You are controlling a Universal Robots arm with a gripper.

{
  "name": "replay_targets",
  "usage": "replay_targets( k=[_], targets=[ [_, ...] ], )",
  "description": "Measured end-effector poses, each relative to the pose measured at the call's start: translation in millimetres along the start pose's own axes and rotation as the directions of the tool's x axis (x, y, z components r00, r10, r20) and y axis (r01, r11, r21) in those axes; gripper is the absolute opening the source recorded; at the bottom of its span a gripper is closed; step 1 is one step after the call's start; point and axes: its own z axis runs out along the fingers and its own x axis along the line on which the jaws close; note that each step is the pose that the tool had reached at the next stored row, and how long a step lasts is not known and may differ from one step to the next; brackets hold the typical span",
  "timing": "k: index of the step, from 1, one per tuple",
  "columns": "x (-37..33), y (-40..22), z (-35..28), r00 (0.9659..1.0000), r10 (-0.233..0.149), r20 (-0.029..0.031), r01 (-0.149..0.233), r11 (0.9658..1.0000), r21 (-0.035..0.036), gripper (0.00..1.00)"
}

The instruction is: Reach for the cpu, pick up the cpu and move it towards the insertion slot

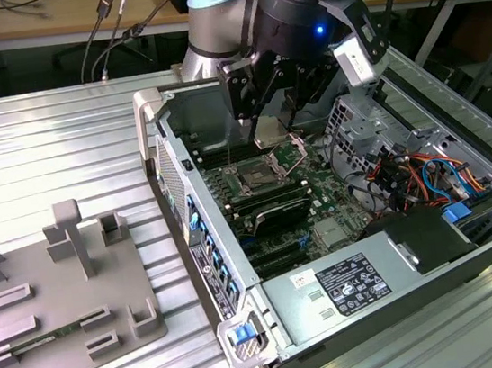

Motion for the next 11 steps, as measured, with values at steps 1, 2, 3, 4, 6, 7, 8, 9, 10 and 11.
replay_targets(
  k=[1,2,3,4,6,7,8,9,10,11],
  targets=[
    [-10.2,2.0,0.8,0.9999,0.015,0.0006,-0.015,0.9999,-0.0002,0.55],
    [-19.7,9.2,2.0,0.9989,0.046,0.0021,-0.046,0.9989,-0.0009,0.55],
    [-19.9,13.6,2.5,0.9988,0.049,0.0022,-0.049,0.9988,-0.0009,0.55],
    [-20.1,18.6,3.0,0.9987,0.050,0.0022,-0.050,0.9987,-0.0010,0.55],
    [-20.3,27.0,3.7,0.9987,0.051,0.0023,-0.051,0.9987,-0.0010,0.55],
    [-20.3,29.3,3.8,0.9987,0.051,0.0023,-0.051,0.9987,-0.0010,0.55],
    [-20.8,34.0,4.4,0.9986,0.052,0.0023,-0.052,0.9986,-0.0008,0.55],
    [-21.1,37.1,4.8,0.9986,0.054,0.0024,-0.054,0.9986,-0.0008,0.55],
    [-21.1,39.6,5.2,0.9985,0.055,0.0025,-0.055,0.9985,-0.0009,0.55],
    [-21.2,41.6,5.4,0.9984,0.056,0.0025,-0.056,0.9984,-0.0009,0.55]
  ],
)
